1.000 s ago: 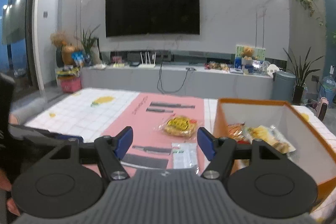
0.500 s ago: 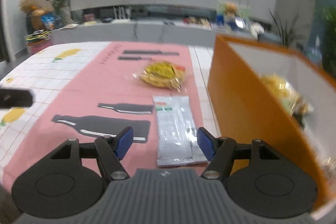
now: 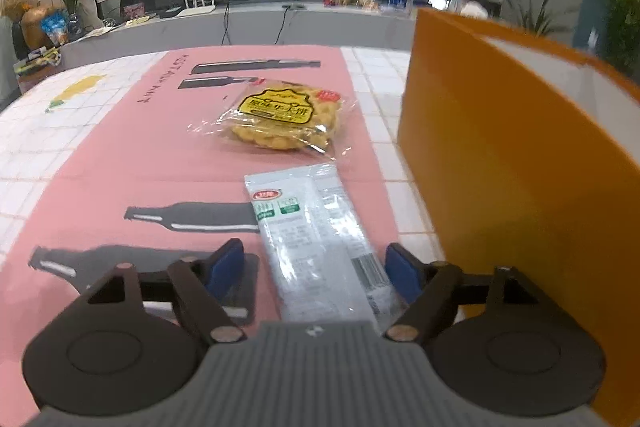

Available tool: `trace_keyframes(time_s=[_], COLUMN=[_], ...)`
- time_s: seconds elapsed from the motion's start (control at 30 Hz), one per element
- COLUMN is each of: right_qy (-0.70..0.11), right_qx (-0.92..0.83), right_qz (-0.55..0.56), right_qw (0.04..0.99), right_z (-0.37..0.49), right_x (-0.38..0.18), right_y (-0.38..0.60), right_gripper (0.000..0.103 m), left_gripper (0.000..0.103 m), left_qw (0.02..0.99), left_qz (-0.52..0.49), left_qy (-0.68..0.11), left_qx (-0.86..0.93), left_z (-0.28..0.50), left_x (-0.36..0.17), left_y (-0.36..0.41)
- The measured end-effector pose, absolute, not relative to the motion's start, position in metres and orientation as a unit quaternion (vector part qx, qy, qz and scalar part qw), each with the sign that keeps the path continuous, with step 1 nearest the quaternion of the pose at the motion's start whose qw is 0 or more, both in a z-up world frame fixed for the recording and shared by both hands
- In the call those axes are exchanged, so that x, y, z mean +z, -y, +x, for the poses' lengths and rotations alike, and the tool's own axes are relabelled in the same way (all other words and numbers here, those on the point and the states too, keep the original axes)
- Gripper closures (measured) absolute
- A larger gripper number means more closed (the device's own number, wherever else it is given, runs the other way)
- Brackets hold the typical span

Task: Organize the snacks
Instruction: 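Grasp the white sachet with the right tool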

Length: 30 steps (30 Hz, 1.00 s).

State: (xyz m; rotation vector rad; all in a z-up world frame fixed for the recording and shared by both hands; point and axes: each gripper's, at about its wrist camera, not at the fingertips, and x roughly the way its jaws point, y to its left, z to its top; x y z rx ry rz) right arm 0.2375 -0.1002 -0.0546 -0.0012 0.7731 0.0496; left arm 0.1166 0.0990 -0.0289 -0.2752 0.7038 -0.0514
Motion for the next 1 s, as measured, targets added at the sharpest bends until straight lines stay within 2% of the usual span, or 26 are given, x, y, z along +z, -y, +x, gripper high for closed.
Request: trace_keyframes(time_s=[0.07, 0.13, 0.2, 0.23, 0.53, 0.67, 0.8, 1.0], right_qy=[-0.384, -0.381, -0.376, -0.373, -0.364, -0.360, -0.361, -0.347], right_qx=[0.030, 0.045, 0.066, 0.075, 0.155, 0.167, 0.161, 0.174], right_qz=[-0.005, -0.013, -0.022, -0.026, -0.049, -0.032, -0.015, -0.049], right_qw=[0.923, 0.923, 0.924, 0.924, 0.917, 0.917, 0.919, 0.920], right_z=[0.239, 0.236, 0.228, 0.224, 0.182, 0.176, 0.177, 0.177], right_x=[-0.054, -0.053, -0.052, -0.052, -0.049, -0.048, -0.049, -0.054], right_y=[0.099, 0.098, 0.097, 0.097, 0.100, 0.107, 0.113, 0.099], right_gripper=[0.026, 0.034, 0.045, 0.047, 0.050, 0.046, 0.035, 0.021], left_gripper=[0.022, 0.022, 0.022, 0.022, 0.022, 0.022, 0.022, 0.022], left_qw=[0.927, 0.925, 0.921, 0.919, 0.906, 0.908, 0.910, 0.908], left_qz=[-0.142, -0.153, -0.165, -0.170, -0.205, -0.190, -0.180, -0.176], left_qy=[-0.346, -0.348, -0.351, -0.354, -0.369, -0.372, -0.372, -0.378], left_qx=[-0.024, -0.024, -0.024, -0.025, -0.026, -0.025, -0.034, -0.041], left_z=[0.116, 0.117, 0.117, 0.117, 0.118, 0.119, 0.119, 0.120], left_x=[-0.029, -0.029, -0.030, -0.030, -0.037, -0.039, -0.039, -0.040], left_y=[-0.102, -0.105, -0.109, -0.111, -0.119, -0.114, -0.109, -0.106])
